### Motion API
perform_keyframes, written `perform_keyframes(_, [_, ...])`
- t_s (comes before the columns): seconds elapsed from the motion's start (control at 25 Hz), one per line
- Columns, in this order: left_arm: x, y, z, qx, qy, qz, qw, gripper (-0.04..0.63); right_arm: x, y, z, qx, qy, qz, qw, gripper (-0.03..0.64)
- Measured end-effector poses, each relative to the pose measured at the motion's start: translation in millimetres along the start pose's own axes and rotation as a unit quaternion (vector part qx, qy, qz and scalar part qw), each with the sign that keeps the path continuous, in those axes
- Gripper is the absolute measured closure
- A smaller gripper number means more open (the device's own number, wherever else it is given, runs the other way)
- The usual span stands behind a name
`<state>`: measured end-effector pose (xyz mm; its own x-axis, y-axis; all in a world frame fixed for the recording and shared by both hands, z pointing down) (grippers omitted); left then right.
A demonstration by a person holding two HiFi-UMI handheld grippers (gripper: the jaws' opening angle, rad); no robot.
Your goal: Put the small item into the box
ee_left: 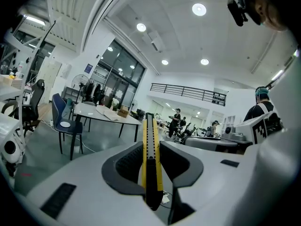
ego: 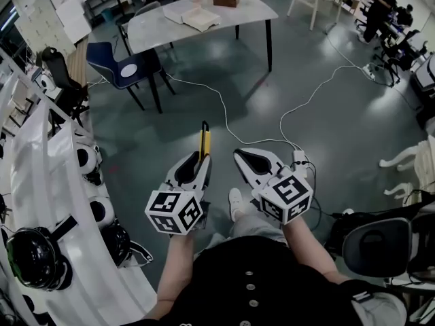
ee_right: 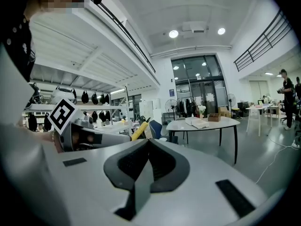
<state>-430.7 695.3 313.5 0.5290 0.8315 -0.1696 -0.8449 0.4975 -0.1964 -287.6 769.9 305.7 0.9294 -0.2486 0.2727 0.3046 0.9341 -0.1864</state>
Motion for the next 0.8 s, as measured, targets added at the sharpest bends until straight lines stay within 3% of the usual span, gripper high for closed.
perform_keyframes(0.8, [-84.8, -176.6, -60.2, 0.013, -0.013, -0.046, 0.9988, 0.472, 161.3, -130.8, -67.2, -0.007, -0.009, -0.034, 0.999, 0.612])
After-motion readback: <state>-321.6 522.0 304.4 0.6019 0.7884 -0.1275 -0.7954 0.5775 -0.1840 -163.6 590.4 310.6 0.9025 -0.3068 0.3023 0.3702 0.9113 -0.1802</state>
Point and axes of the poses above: the fingertips, and each gripper's own axes: y backward along the fingers, x to its right, z out of its underside, the point moved 6 cm from there along y, backward along the fingers, and after that the axes turned 10 degrees about -y, right-handed, at the moved point
